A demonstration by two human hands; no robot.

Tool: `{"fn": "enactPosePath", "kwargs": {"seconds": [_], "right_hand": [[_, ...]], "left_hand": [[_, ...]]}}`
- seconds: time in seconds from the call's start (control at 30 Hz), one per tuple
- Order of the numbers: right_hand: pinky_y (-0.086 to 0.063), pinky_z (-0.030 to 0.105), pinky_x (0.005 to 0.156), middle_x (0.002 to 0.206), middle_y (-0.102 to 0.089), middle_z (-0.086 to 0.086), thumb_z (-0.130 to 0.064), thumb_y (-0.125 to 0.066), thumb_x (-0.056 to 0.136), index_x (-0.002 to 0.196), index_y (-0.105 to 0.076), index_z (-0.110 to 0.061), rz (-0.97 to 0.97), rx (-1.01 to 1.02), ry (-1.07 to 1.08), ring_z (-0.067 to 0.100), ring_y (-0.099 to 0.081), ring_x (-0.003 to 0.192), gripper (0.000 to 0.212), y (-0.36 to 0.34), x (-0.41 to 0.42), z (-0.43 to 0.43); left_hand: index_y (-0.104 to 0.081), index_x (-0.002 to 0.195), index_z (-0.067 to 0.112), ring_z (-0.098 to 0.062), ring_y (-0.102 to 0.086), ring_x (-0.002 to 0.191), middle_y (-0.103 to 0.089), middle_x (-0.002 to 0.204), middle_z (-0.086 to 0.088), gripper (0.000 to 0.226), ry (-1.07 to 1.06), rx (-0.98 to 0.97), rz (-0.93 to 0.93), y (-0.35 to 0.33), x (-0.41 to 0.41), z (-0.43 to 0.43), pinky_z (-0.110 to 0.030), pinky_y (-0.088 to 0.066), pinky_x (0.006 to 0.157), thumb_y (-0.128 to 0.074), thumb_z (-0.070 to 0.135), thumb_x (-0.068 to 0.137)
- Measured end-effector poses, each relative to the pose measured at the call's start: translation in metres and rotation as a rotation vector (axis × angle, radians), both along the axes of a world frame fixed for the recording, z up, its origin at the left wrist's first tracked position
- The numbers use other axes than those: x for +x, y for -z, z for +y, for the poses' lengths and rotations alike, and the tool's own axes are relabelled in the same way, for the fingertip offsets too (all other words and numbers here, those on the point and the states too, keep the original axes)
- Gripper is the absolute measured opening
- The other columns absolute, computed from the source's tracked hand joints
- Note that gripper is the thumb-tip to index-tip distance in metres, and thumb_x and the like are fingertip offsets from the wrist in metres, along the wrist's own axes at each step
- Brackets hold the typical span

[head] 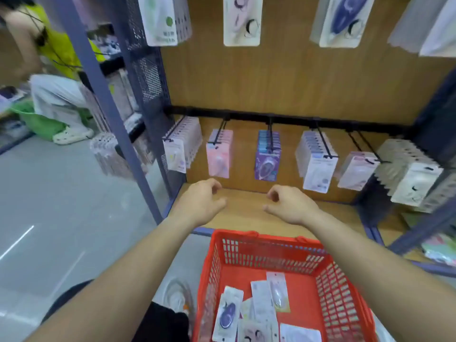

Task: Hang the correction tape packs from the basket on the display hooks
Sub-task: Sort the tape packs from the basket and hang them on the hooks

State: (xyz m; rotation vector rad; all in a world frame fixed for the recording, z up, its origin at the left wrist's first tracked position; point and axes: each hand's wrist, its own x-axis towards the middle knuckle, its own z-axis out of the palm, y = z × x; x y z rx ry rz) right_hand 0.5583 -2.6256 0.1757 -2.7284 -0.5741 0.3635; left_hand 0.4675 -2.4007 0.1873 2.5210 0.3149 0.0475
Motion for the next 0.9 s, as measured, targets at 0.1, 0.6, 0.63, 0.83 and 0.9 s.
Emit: {"fn": "enactPosePath", "kwargs": {"seconds": [0.1,0.6,0.63,0.83,0.9], "right_hand": [[-0.048,0.032,0.088,0.113,-0.071,0.005,-0.040,-0.074,0.088,0.113,-0.067,-0.016,0.124,-0.016,0.069,0.026,-0.065,0.109,0.036,0.065,-0.021,-0.056],[-0.051,0.039,0.094,0.121,-0.069,0.013,-0.031,-0.076,0.087,0.129,-0.058,-0.012,0.621,0.040,0.324,0.032,-0.065,0.112,0.050,0.339,-0.050,-0.128],[-0.052,0.040,0.094,0.122,-0.069,0.012,-0.032,-0.075,0.085,0.129,-0.058,-0.013,0.637,0.052,0.349,0.031,-0.065,0.112,0.050,0.355,-0.048,-0.126],[-0.052,0.032,0.079,0.102,-0.070,0.003,-0.030,-0.073,0.084,0.107,-0.057,-0.014,0.620,0.218,0.596,0.021,-0.066,0.090,0.033,0.404,-0.043,-0.111],[-0.045,0.028,0.067,0.098,-0.069,0.002,-0.022,-0.078,0.086,0.115,-0.056,-0.015,0.621,0.263,0.649,0.020,-0.065,0.086,0.037,0.412,-0.043,-0.108]], "left_hand": [[-0.064,0.129,0.014,-0.027,-0.065,0.108,-0.069,0.121,-0.005,0.044,0.070,-0.025,0.149,0.067,-0.011,-0.047,-0.033,-0.050,0.090,-0.070,0.032,0.090],[-0.051,0.141,0.011,-0.034,-0.059,0.121,-0.061,0.136,-0.014,0.059,0.113,-0.060,0.707,0.339,-0.029,-0.115,-0.039,-0.049,0.097,-0.070,0.039,0.092],[-0.053,0.137,0.011,-0.034,-0.061,0.118,-0.063,0.133,-0.014,0.057,0.088,-0.081,0.712,0.351,-0.027,-0.117,-0.041,-0.051,0.096,-0.071,0.040,0.091],[-0.059,0.129,0.020,-0.029,-0.068,0.109,-0.073,0.116,-0.006,0.053,-0.042,-0.206,0.710,0.402,-0.014,-0.129,-0.041,-0.055,0.091,-0.079,0.039,0.084],[-0.065,0.115,0.026,-0.025,-0.071,0.101,-0.077,0.104,-0.002,0.043,-0.085,-0.215,0.696,0.411,-0.010,-0.135,-0.040,-0.056,0.087,-0.082,0.043,0.079]]}}
